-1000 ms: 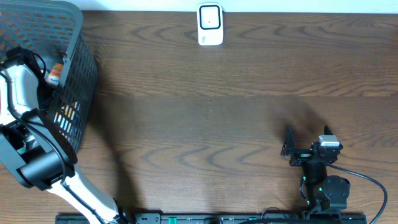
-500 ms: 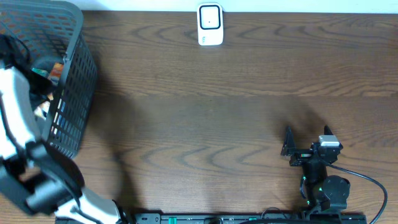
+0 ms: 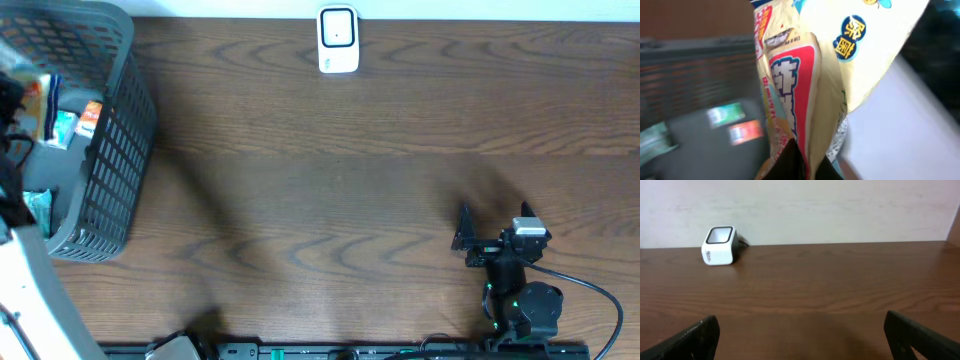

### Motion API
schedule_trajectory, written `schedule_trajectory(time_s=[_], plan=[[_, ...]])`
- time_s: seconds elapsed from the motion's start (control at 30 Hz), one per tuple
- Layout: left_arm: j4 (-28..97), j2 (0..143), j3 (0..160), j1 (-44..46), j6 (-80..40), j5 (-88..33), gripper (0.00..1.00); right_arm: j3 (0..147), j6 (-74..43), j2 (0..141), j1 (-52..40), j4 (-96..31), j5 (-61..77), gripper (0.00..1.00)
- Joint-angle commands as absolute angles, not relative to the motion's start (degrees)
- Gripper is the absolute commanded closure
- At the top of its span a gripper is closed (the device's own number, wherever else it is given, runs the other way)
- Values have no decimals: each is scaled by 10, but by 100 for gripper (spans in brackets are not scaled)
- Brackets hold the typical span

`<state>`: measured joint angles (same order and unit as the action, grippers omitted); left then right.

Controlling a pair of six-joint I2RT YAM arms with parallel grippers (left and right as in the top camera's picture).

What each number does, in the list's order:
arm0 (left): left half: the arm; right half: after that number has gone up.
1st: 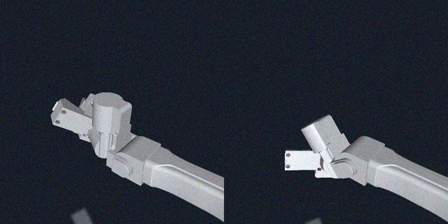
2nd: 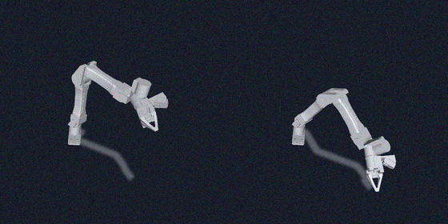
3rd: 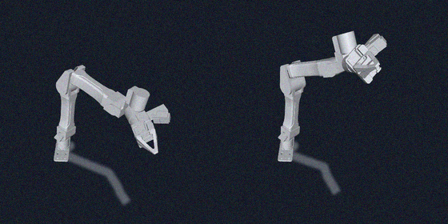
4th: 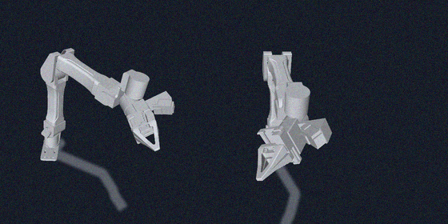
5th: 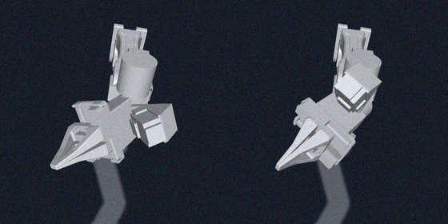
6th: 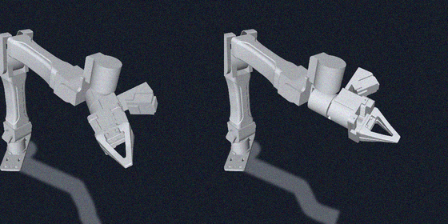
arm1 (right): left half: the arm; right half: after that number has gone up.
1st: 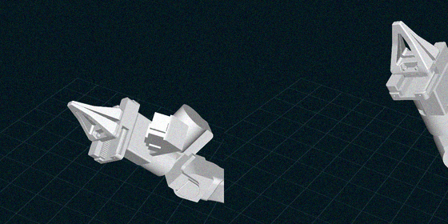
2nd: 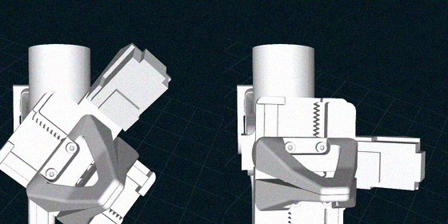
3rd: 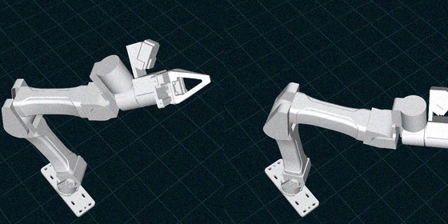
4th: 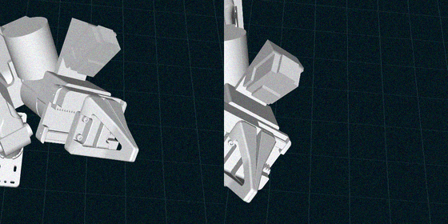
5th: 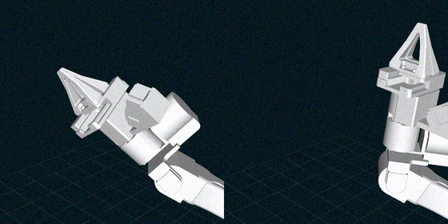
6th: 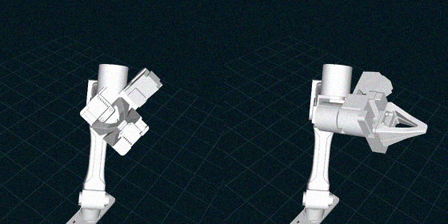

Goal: Scan the item barcode
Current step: 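Grasp the yellow snack bag with the left gripper and lift it out, then carry the yellow bag with the left gripper toward the white scanner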

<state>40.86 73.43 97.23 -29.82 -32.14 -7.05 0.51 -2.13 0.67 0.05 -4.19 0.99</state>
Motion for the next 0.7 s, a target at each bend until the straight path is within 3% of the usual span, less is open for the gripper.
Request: schedule_trajectory(time_s=[0.0,0.17,0.33,0.67], plan=[[357,700,982,-292,-335,-239,93,3,-25,3,3,-43,6,1],[320,690,982,-195,-314,-290,93,3,-25,3,3,-43,6,1],[339,731,981,-22,-196,-285,93,3,-25,3,3,-43,6,1],[389,886,981,208,-187,-46,93,3,-25,3,3,-43,6,1]])
